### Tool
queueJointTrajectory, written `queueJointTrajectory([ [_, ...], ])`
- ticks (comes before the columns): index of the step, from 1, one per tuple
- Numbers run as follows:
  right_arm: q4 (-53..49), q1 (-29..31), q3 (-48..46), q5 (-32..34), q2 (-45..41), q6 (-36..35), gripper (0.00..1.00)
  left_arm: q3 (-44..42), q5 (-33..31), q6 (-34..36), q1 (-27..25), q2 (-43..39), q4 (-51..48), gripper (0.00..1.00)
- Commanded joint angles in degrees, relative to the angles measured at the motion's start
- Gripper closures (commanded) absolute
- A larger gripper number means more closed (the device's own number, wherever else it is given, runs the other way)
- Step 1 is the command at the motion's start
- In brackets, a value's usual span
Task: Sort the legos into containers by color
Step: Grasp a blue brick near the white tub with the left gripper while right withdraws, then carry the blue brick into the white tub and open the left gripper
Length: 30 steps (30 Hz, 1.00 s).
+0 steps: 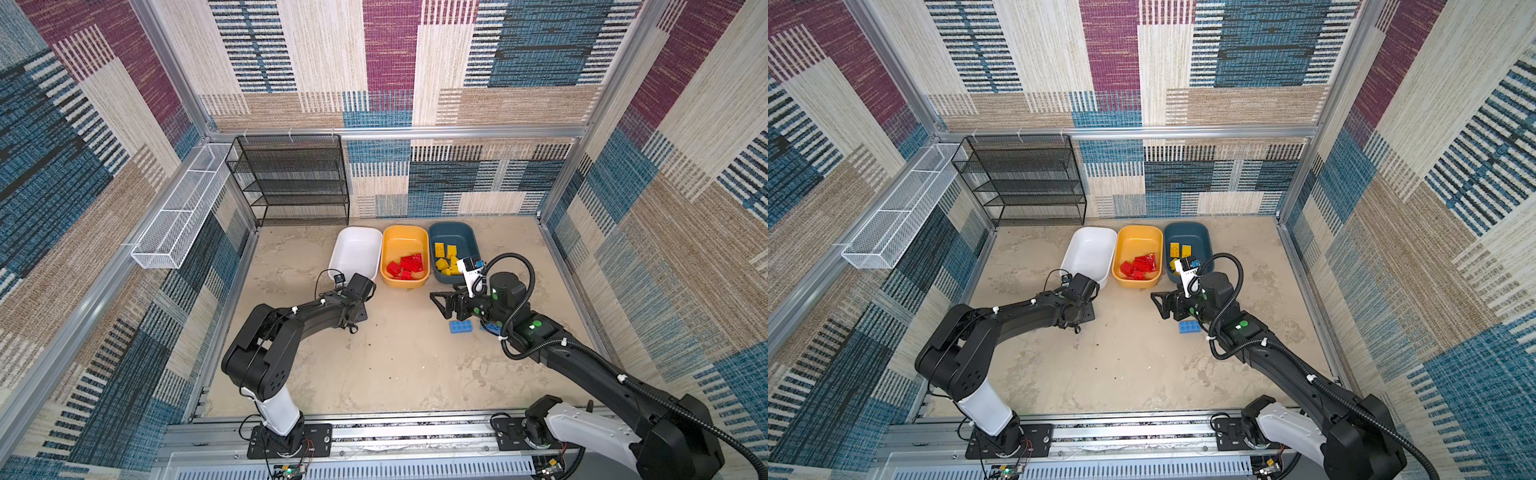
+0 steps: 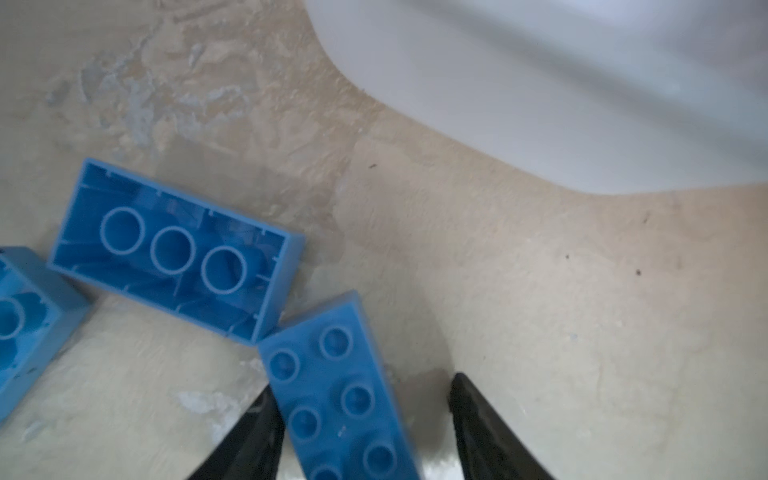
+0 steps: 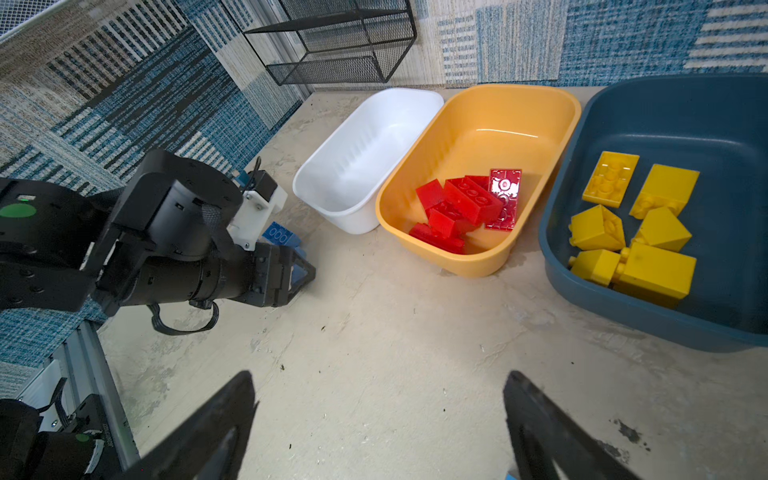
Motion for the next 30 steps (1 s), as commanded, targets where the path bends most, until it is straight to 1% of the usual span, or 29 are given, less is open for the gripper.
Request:
queueJointTrajectory([
  [1,2.0,0.1,0.1,-0.3,-0.4,0.3,0.06,1.3,2.8,1.5,0.3,1.7,-1.3,0.42],
  [5,1.9,0.1,0.0,0.1,-1.0,0.3,0.06,2.4,3.8,1.9,0.3,2.4,-2.0,0.5],
  [12,2.3,0.1,-0.5,0.1,-1.3,0.5,0.06,1.6,5.3,1.5,0.3,1.8,-2.2,0.67],
  [15,2.5,0.1,-0.7,-0.2,-1.2,0.8,0.05,1.4,6.0,1.8,0.2,0.9,-2.5,0.71],
  [18,3.1,0.1,-1.2,-0.9,-1.2,1.2,0.05,1.7,6.8,2.2,0.1,-0.5,-3.4,0.72],
  [19,3.3,0.1,-1.5,-1.1,-1.0,1.5,0.02,1.8,7.0,2.3,0.1,-1.1,-3.7,0.72],
  [22,3.1,0.1,-2.3,-0.8,-0.2,2.5,0.0,3.3,8.3,3.1,0.1,-2.3,-6.0,0.72],
  [30,1.0,0.1,-3.7,-0.3,-1.3,3.8,0.0,8.8,16.0,6.7,0.2,-7.1,-15.4,0.72],
])
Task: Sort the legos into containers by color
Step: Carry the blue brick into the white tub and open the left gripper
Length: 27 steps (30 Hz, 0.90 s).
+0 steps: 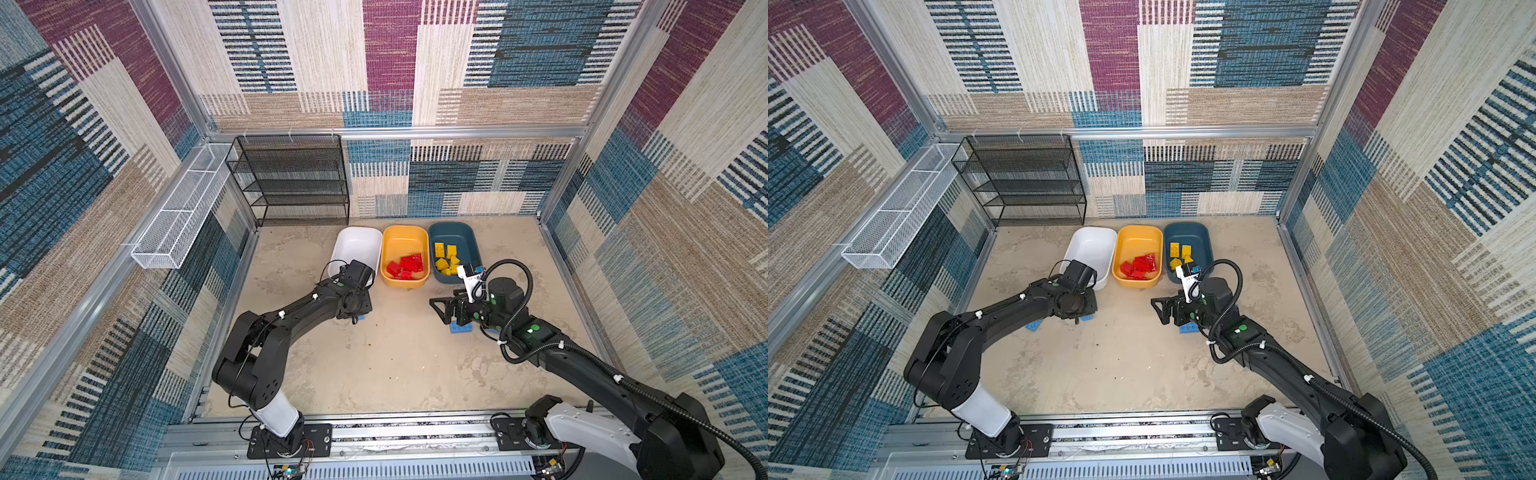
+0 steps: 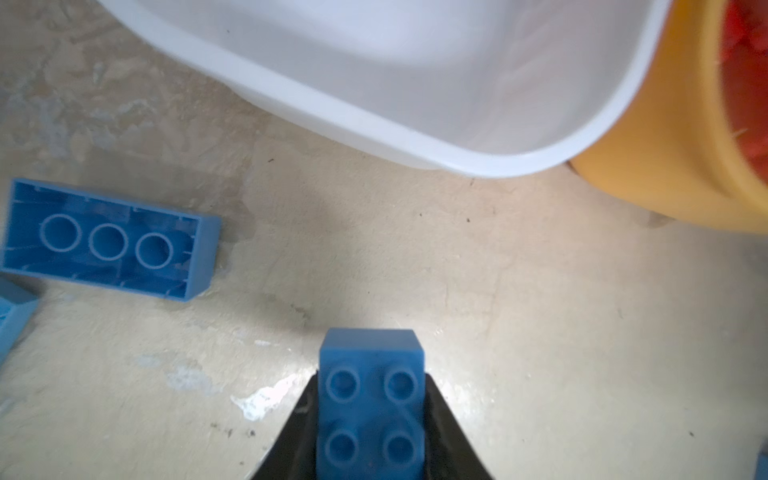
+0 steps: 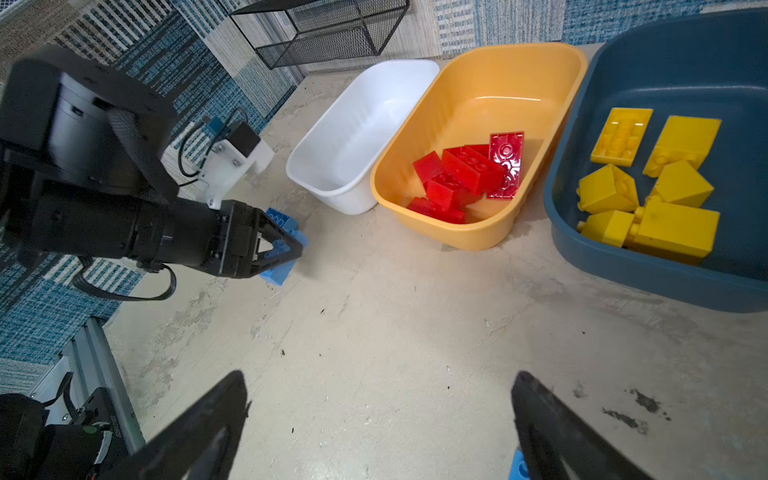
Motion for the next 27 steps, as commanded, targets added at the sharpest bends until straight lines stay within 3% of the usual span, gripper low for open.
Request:
queueJointTrajectory([
  [1,-0.2,0.1,-0.5,0.2,-1.3,1.5,0.0,2.5,4.2,3.6,0.0,-2.1,-6.5,0.71],
  [7,-0.7,0.1,-1.9,-0.9,-3.4,2.5,0.0,12.0,4.2,9.0,0.1,-1.6,-16.3,0.71],
  [13,-1.4,0.1,-3.9,-0.7,-4.4,3.3,0.0,19.1,3.3,11.4,0.7,0.3,-17.7,0.7],
  [27,1.0,0.1,-6.2,-3.6,-2.5,4.3,0.0,47.5,4.3,14.8,8.9,23.5,-20.2,0.7],
])
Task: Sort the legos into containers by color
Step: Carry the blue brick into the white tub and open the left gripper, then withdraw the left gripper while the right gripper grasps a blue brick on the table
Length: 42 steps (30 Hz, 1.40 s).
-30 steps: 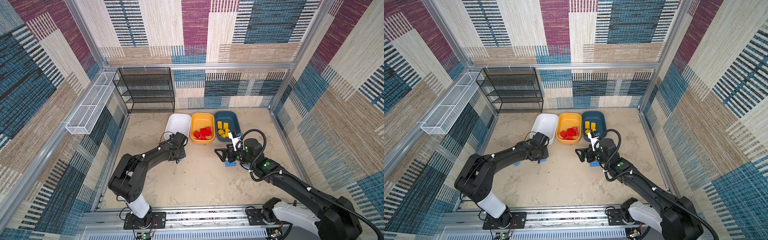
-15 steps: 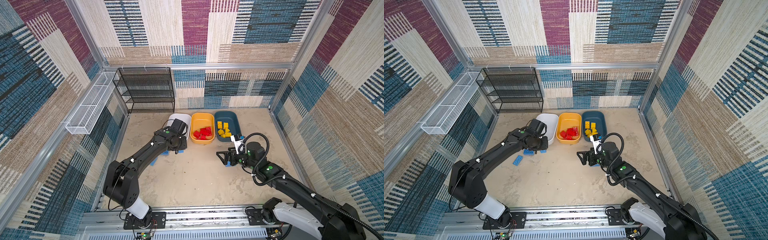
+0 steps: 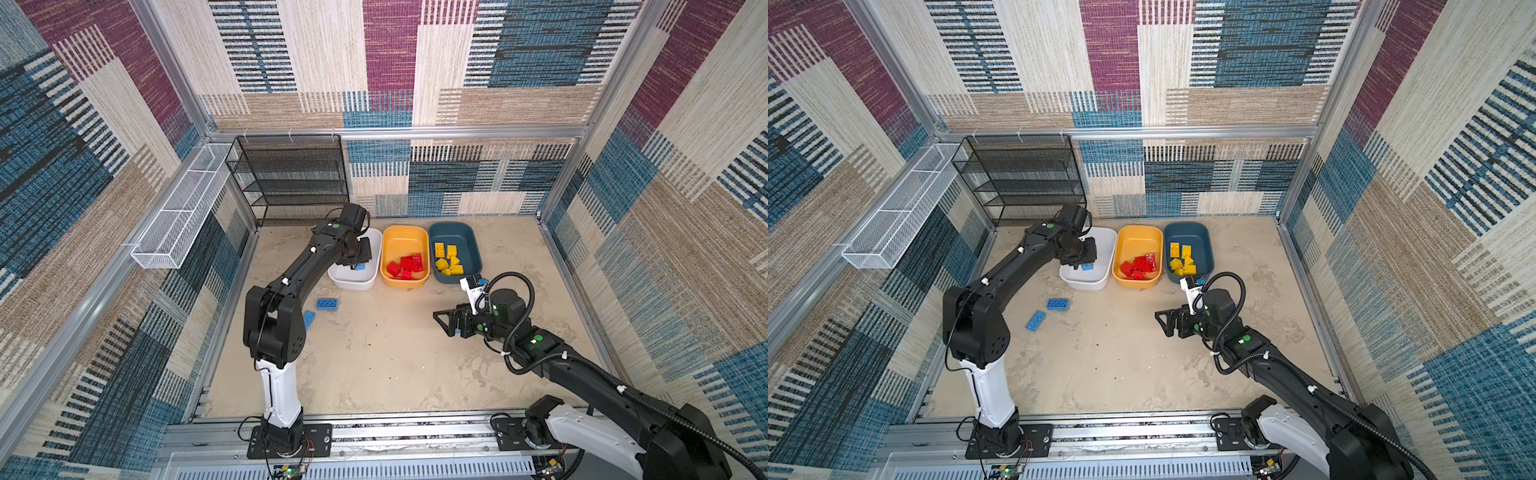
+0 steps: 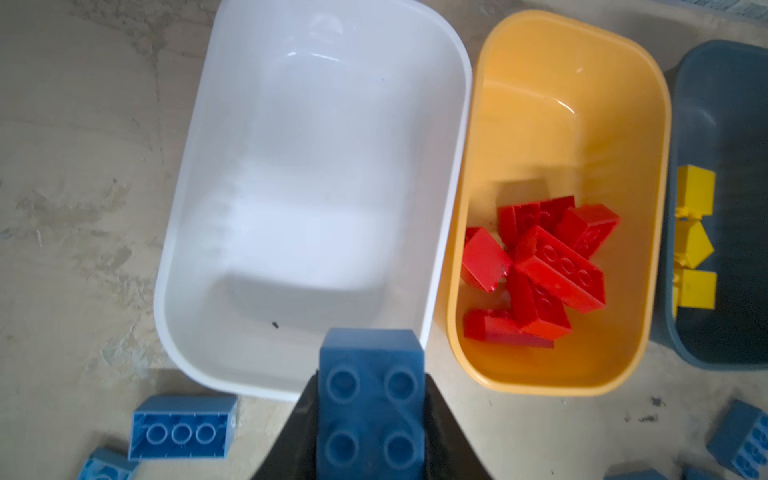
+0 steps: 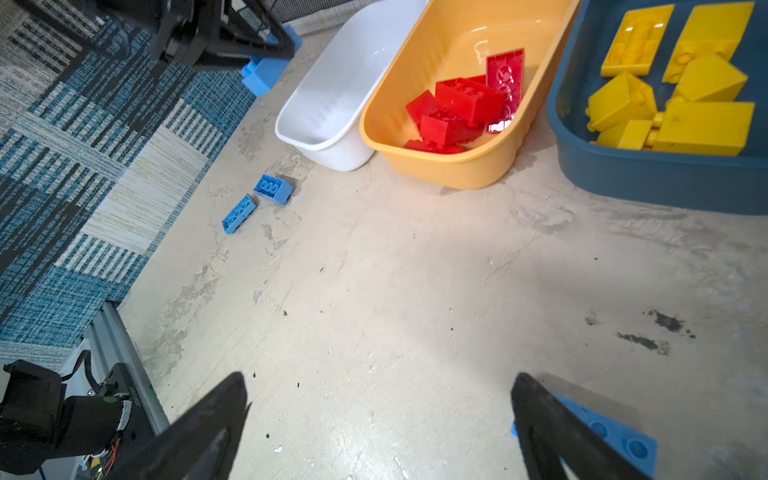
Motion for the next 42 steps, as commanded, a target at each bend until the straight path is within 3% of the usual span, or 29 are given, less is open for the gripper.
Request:
queueJointTrajectory([
  [1,2.8,0.1,-0.4,-1.9,1.0,0.7,0.0,5.9,0.1,2.9,0.9,5.3,-2.1,0.7],
  [4,2.7,0.1,-0.4,-1.4,1.2,0.6,0.0,10.8,-0.4,3.4,1.8,10.4,-3.4,0.7],
  [11,2.4,0.1,-0.7,0.1,0.8,-0.1,0.0,12.8,2.1,4.4,3.9,14.8,-1.4,0.67],
  [18,1.5,0.1,-1.3,3.9,1.8,-0.1,0.0,12.8,4.5,5.8,4.0,13.5,-0.6,0.41],
  [23,-3.2,0.1,-0.2,10.2,2.2,2.6,0.0,12.3,5.6,5.7,3.9,10.2,-1.6,0.34],
  [34,-9.3,0.1,-1.5,18.4,2.8,5.3,0.01,-7.2,7.6,3.7,-0.7,-18.1,2.2,0.33],
  [42,-7.7,0.1,-2.0,22.5,8.3,5.9,0.0,-32.5,5.3,3.1,-2.9,-44.3,7.0,0.32],
])
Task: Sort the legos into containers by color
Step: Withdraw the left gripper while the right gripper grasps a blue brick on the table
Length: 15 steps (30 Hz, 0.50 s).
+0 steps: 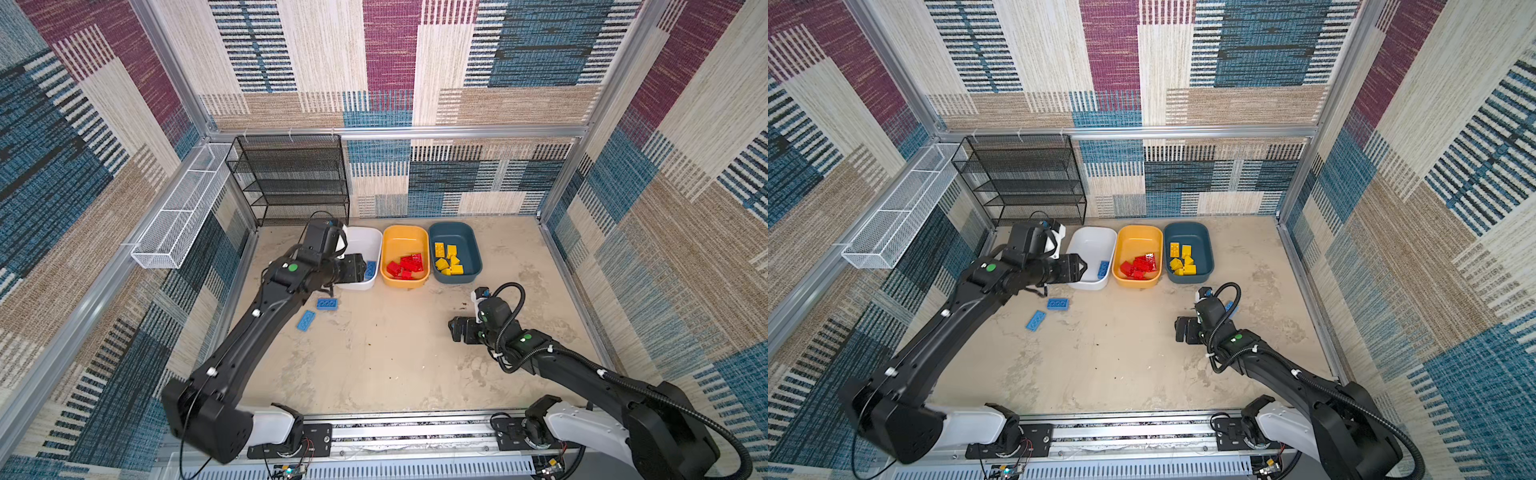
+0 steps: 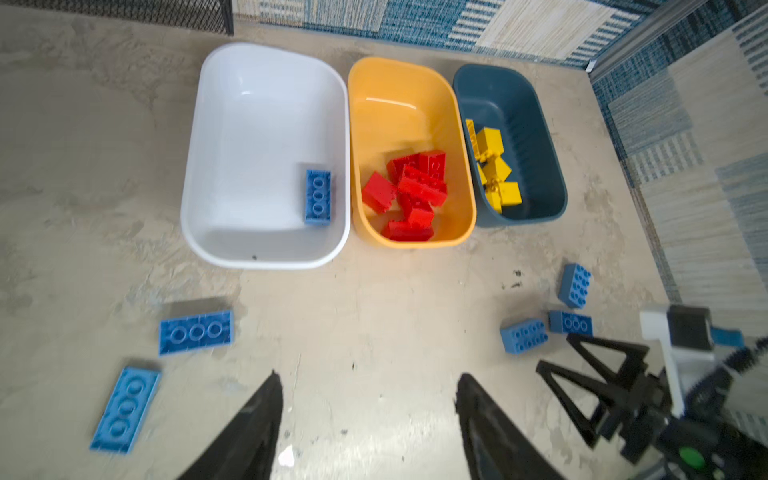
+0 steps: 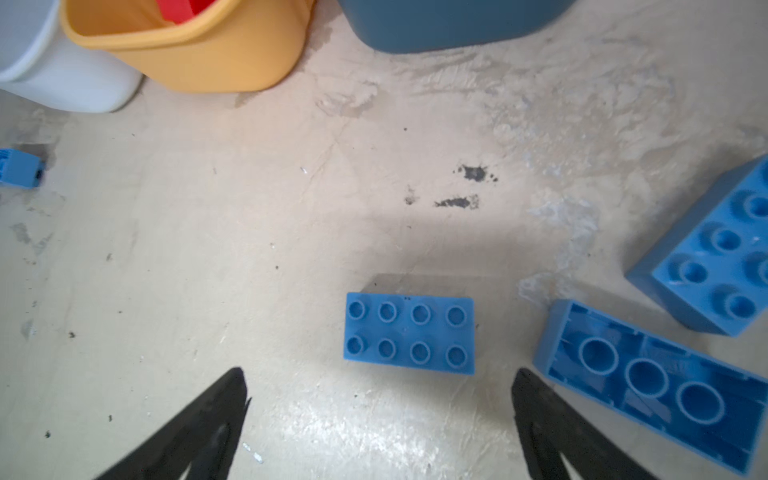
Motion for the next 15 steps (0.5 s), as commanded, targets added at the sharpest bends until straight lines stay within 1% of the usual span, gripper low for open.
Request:
queueJointTrajectory([
  [1,0.7,0.1,0.7,3.0,2.3,0.7,0.0,-6.4,-1.4,-0.9,0.1,-7.4,2.0,0.32],
  [6,0.3,0.2,2.8,4.5,6.9,0.1,0.0,-14.1,-2.9,0.1,0.1,-18.9,-0.1,0.32],
  [9,-0.3,0.3,4.3,4.8,9.8,-0.2,0.01,-17.2,-3.3,0.6,0.0,-23.2,-1.1,0.32],
  [12,-0.9,0.6,5.1,5.1,12.2,-0.1,0.05,-20.0,-3.7,0.6,0.1,-26.5,-1.7,0.33],
  [15,-1.5,0.8,5.8,4.9,14.5,0.5,0.09,-23.0,-5.5,0.9,0.1,-30.4,-1.3,0.33],
])
